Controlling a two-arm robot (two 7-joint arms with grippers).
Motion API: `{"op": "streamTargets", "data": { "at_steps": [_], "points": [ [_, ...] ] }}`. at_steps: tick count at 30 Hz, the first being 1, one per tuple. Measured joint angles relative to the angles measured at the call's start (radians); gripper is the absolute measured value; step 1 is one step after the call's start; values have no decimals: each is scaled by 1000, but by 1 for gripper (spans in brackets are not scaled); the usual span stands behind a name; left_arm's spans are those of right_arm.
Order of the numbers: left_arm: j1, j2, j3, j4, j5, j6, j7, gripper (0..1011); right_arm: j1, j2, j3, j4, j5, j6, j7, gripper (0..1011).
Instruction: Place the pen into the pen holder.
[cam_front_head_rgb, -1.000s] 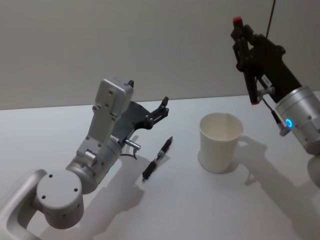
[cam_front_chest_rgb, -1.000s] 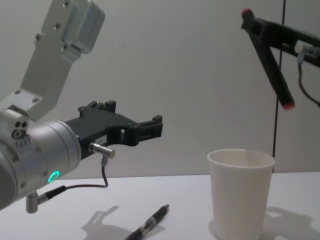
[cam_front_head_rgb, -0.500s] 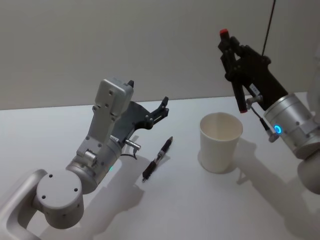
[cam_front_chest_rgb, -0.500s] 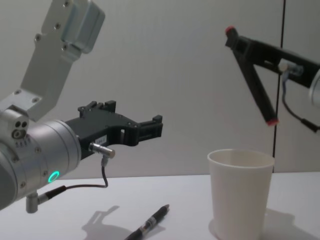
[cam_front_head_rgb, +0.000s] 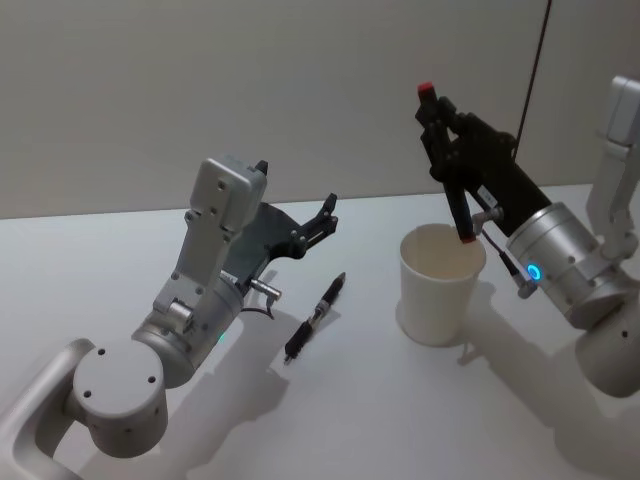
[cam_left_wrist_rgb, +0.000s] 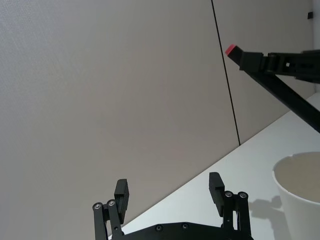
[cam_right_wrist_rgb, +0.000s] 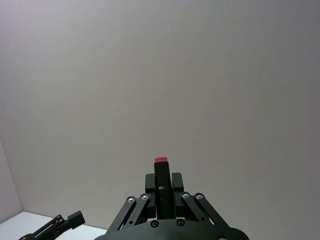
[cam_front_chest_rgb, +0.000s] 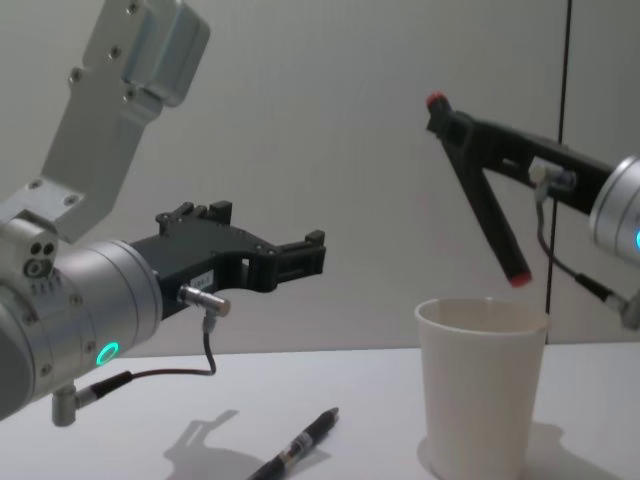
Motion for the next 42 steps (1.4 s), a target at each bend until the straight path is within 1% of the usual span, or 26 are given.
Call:
{"op": "streamTargets", "data": {
  "at_steps": [15,31,37,42],
  "points": [
    [0,0,0,0,0,0,0,1001,-20,0,-11,37,-9,-3,-1,185],
    [0,0,0,0,0,0,0,1001,-11,-17,-23,94,-34,-26,-12,185],
    [0,0,0,0,0,0,0,1001,-11,-18,-24,100,-42,-27,-13,185],
    [0,0,0,0,0,0,0,1001,-16,-14,-23,98,-45,-15,-15,185]
  ]
}}
